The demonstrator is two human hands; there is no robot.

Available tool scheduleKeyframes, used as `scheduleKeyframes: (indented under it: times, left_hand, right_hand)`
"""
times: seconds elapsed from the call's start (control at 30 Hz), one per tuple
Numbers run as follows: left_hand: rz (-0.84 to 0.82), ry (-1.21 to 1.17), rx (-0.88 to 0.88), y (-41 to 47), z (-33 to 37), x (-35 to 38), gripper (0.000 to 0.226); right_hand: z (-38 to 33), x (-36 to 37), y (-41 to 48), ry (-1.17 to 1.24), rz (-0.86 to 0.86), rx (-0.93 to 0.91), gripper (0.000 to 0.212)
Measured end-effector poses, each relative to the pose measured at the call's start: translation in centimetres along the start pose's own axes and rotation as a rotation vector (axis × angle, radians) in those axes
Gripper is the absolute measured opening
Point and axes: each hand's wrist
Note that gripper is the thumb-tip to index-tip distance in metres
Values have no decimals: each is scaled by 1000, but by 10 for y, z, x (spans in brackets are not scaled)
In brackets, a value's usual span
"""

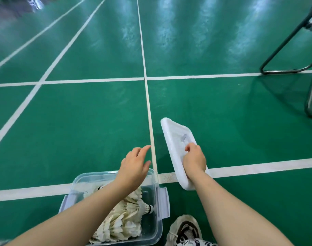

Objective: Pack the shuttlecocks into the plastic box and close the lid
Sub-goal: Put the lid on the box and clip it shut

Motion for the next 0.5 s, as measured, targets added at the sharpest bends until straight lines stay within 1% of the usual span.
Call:
scheduleKeyframes:
  times: [0.07,0.13,0.23,0.33,0.4,0.5]
  left_hand:
    - [53,-11,11,-4,-1,-13,52]
    - [110,-8,12,-10,-3,-27,50]
    - [235,36,-19,-25,-14,-47,44]
    - [352,105,-96,-44,-31,-65,43]
    - [363,229,-109,-59,-48,-71,43]
    - [290,365,-205,-88,-76,-74,34]
  right_hand:
    - [-24,-10,-6,-20,12,-135,43]
    - [-46,-14,-15,-69,-32,-265,50]
    - [-72,-9,-39,-131,-115,-406,49]
    - [-85,7,-73,-169,-178,-505,45]
    - [-86,22,-96,-180,-219,-533,46]
    - [-78,48,-133,-210,-306,-578,49]
Point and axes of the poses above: each hand's wrist, its own y-axis towards the middle knuckle, its own x-axis out of the palm, z = x × y, and after that the axes turned 6 degrees about x, right-handed
